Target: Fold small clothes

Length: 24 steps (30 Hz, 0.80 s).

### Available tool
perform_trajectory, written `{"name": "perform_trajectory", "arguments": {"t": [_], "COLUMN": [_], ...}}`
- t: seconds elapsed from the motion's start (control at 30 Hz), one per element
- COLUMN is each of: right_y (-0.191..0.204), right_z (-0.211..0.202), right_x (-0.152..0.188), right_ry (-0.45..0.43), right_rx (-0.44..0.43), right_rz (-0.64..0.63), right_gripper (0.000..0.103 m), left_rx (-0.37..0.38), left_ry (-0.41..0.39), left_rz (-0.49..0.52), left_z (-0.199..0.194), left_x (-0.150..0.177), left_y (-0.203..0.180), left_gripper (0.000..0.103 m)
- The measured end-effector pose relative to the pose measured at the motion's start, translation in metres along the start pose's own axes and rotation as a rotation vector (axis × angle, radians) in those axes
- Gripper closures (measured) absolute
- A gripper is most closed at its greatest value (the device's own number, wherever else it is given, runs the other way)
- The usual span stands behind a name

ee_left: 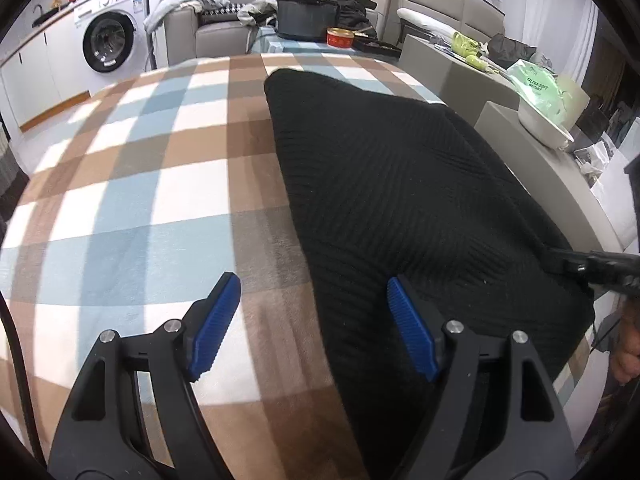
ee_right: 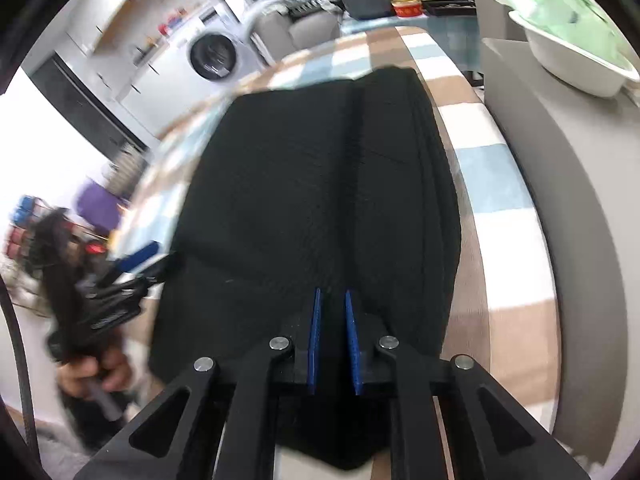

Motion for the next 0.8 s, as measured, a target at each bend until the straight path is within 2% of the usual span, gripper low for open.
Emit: {"name": "perform_trajectory", "arguments": {"t": [0.07,0.13,0.3,0.33,0.37,0.4,0.53,0.6,0.67,0.7,0.8], "right_y": [0.003,0.010,0.014,0.016,0.021,0.027,0.039,0.031,0.017,0.015,0.018], "right_z": [-0.014,-0.022,-0.005,-0.004,-0.004,-0.006,-0.031,-0.027,-0.007,-0.005,-0.023], "right_x": [0.008,0.021,0.036,0.035,0.033,0.030,0.023,0.032,0.044,0.042,0.031], "right_ry": [-0.021,-0.022,0.033,0.027,0.018,0.006,-0.051,-0.012,0.084,0.070,-0.018], "right_rx": [-0.036,-0.063,0.014,0.022,0.032,0.040,0.063,0.114,0.180,0.169,0.119], "right_rz": [-0.002,-0.019,-0.067,-0.084,-0.118,-0.148,-0.189,-0.183,-0.168,-0.154,-0.123], "right_gripper": [0.080,0.076,0.075,0.079,0.094,0.098,0.098,0.098,0.098,0.097,0.082], "left_rx": [0.020,0.037,0.052,0.045,0.042,0.043,0.040,0.038,0.016,0.004,0.014], "left_ry": [-0.004,-0.008,0.003,0.011,0.015,0.016,-0.004,0.000,0.018,0.021,0.019], "left_rz": [-0.009,-0.009,0.030,0.033,0.034,0.032,0.025,0.020,0.013,0.014,0.012], "left_z": [-0.010,-0.017,-0.020,-0.017,-0.017,-0.017,-0.025,-0.024,-0.019,-0.017,-0.016], "left_x": [0.003,0.006,0.018,0.020,0.022,0.024,0.022,0.023,0.024,0.025,0.025], "left_y": [0.001,-0.001,-0.014,-0.015,-0.016,-0.016,-0.014,-0.011,-0.008,-0.006,-0.004], "left_gripper": [0.028,0.028,0.028,0.028,0.028,0.028,0.028,0.028,0.028,0.028,0.028]}}
Point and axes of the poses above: each gripper's, at about its wrist camera, not at the fingertips, and z roughly the way its jaws point, y to its left, x to its underside, the point moved 7 cm from there along z, roughly the way its jaws point, and after that the axes turned 7 degrees about -z, right-handed, at the moved point
